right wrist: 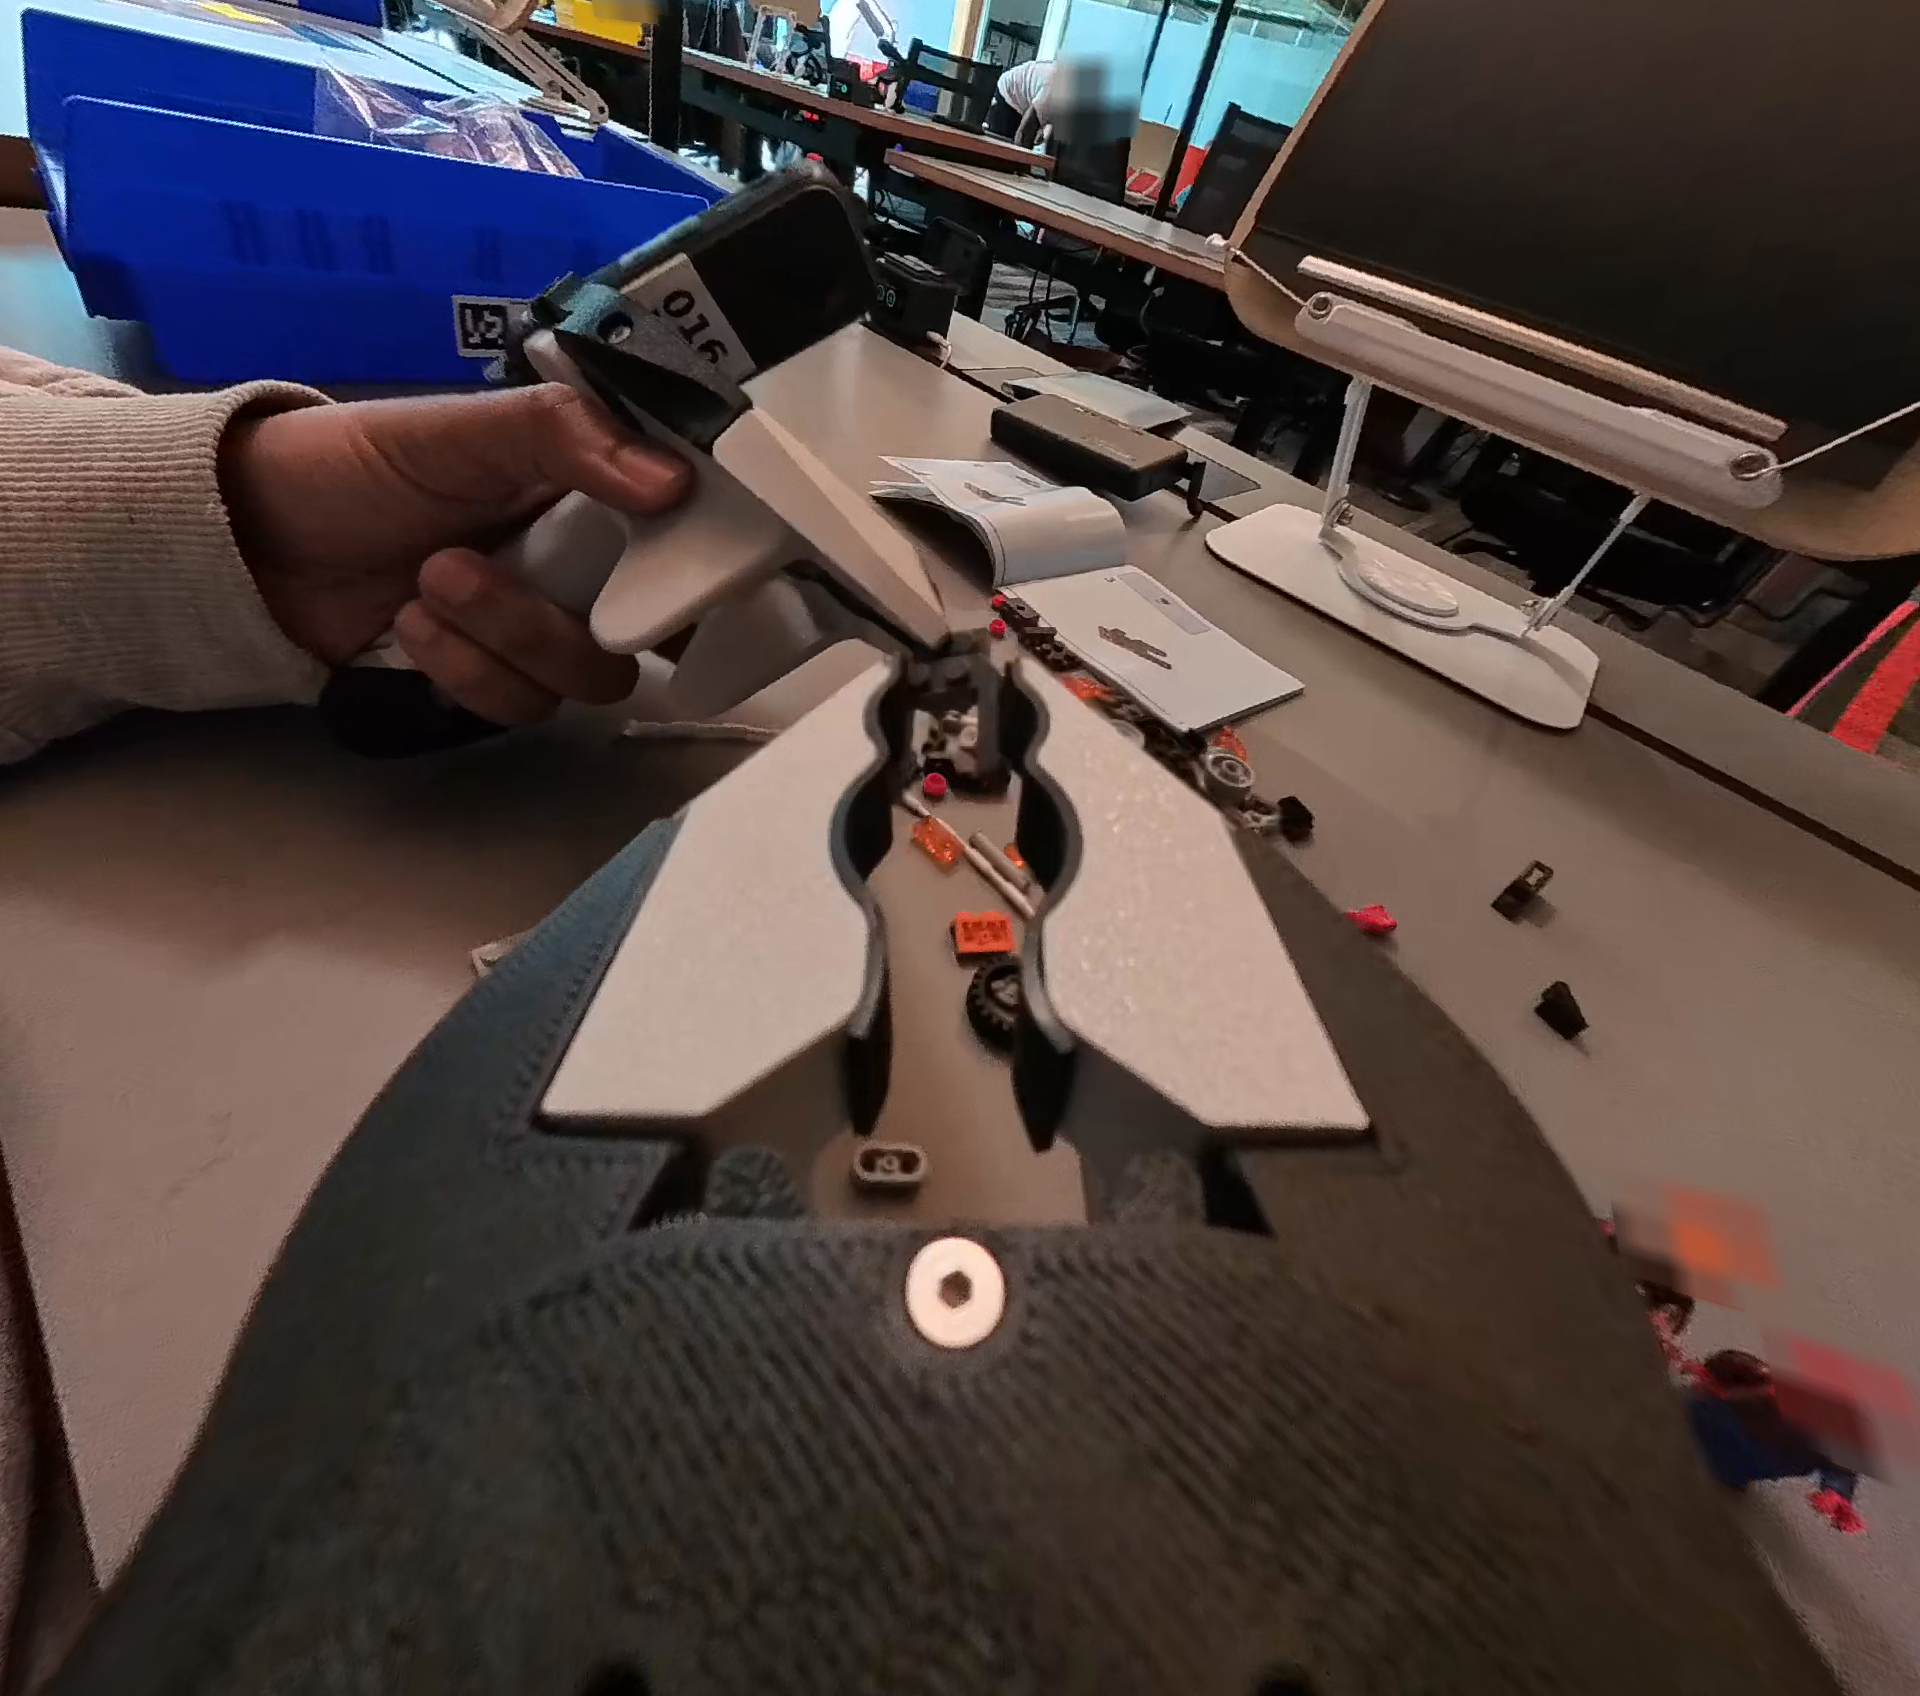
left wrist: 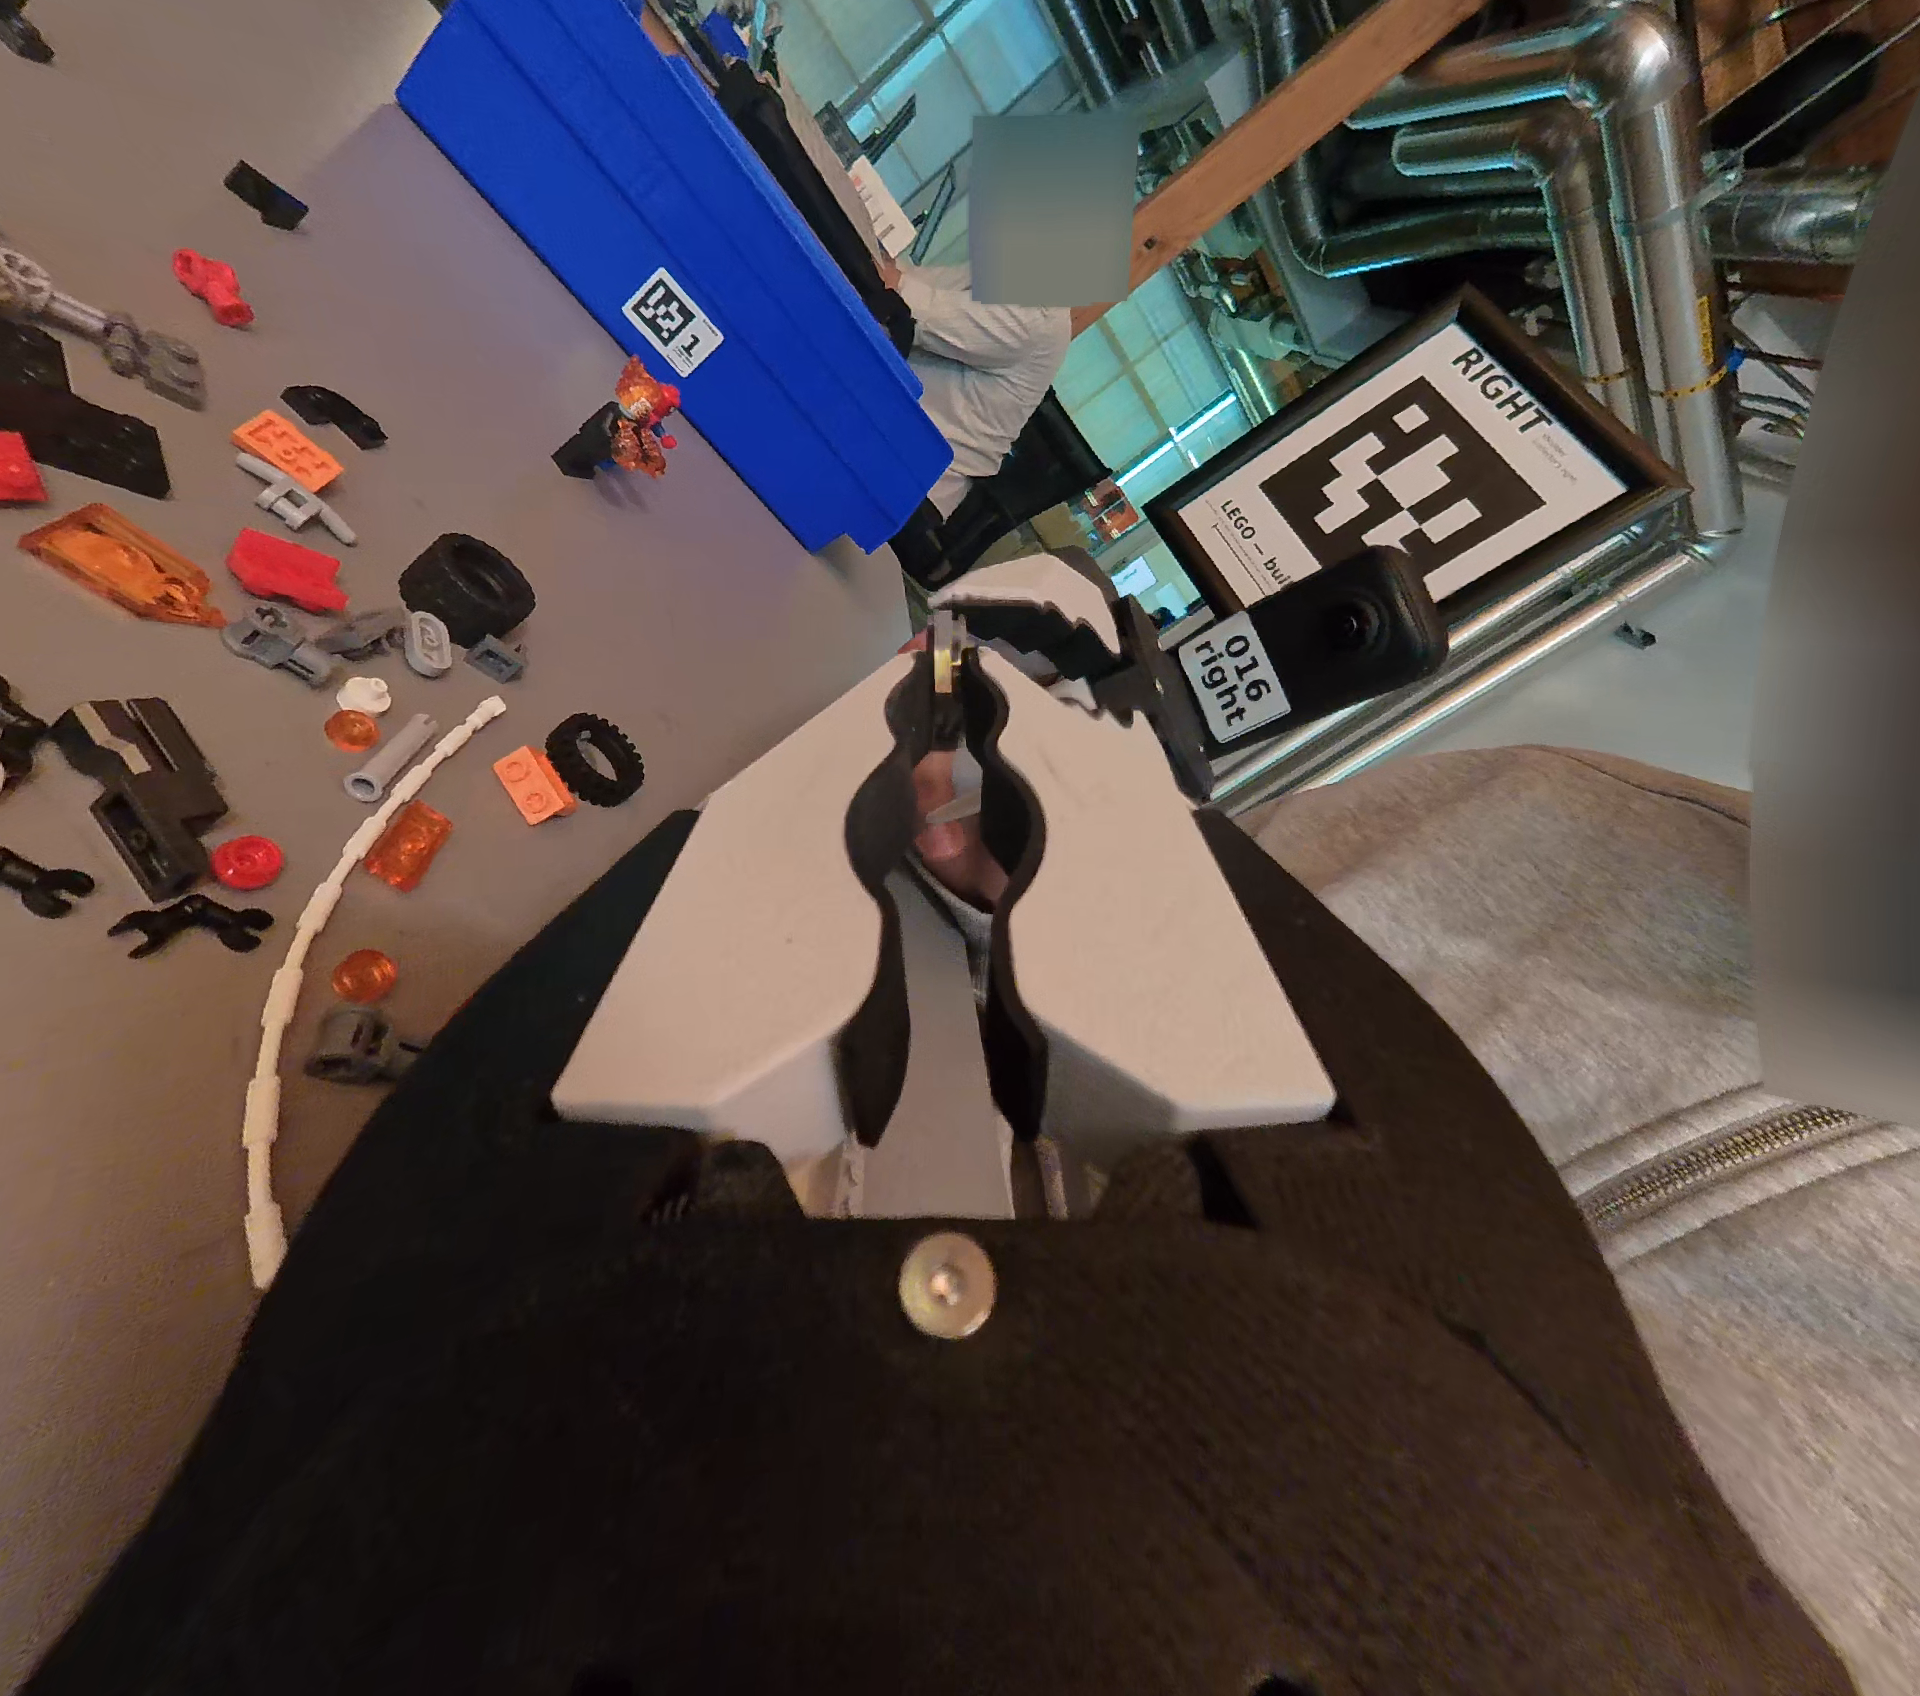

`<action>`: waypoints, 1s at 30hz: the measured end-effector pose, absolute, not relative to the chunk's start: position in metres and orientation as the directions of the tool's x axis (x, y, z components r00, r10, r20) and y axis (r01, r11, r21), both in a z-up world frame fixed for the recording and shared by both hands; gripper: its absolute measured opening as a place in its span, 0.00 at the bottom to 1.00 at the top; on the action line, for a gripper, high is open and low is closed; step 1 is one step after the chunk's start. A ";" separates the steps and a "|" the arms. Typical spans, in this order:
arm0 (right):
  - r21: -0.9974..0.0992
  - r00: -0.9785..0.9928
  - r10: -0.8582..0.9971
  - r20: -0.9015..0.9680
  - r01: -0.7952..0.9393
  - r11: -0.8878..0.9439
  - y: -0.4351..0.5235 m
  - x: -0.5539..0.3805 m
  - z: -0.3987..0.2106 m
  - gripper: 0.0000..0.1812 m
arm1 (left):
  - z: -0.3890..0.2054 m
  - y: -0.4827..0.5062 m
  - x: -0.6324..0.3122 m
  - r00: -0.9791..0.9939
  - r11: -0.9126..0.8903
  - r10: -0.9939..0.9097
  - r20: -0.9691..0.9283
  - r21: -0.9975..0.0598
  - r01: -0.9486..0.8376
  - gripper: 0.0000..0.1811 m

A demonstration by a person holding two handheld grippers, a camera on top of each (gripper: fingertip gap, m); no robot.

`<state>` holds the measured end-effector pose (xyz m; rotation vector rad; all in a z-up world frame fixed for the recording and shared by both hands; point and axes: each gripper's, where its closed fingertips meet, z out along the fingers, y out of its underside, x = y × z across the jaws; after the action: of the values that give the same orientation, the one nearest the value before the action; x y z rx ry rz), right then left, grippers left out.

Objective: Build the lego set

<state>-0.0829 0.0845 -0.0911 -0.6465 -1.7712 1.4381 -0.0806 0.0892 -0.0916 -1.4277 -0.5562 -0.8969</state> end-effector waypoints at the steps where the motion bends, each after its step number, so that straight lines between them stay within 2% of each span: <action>1: -0.970 -0.595 0.771 0.227 -0.068 0.233 0.085 -0.083 -0.091 0.09 | -0.092 0.089 -0.082 0.583 -0.079 -0.179 0.793 -0.602 0.795 0.01; 4: -0.981 -0.618 0.767 0.175 -0.045 0.188 0.086 -0.082 -0.090 0.09 | -0.094 0.089 -0.085 0.602 -0.072 -0.156 0.783 -0.617 0.784 0.05; 11: -0.995 -0.652 0.754 0.083 -0.006 0.103 0.089 -0.082 -0.088 0.09 | -0.094 0.089 -0.080 0.614 -0.088 -0.162 0.773 -0.631 0.771 0.02; 24: -0.991 -0.643 0.757 0.117 -0.026 0.131 0.087 -0.081 -0.088 0.09 | -0.092 0.088 -0.081 0.586 -0.082 -0.186 0.789 -0.607 0.791 0.02; 28: -0.978 -0.609 0.772 0.184 -0.038 0.203 0.087 -0.083 -0.092 0.09 | -0.095 0.088 -0.083 0.590 -0.082 -0.159 0.791 -0.606 0.791 0.01; 30: -0.965 -0.594 0.770 0.232 -0.045 0.257 0.085 -0.084 -0.097 0.14 | -0.097 0.088 -0.086 0.586 -0.078 -0.139 0.798 -0.598 0.797 0.01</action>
<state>-0.0843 0.0846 -0.0970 -0.6633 -1.8010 1.4171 -0.0859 0.0884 -0.0975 -1.4493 -0.5967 -0.8562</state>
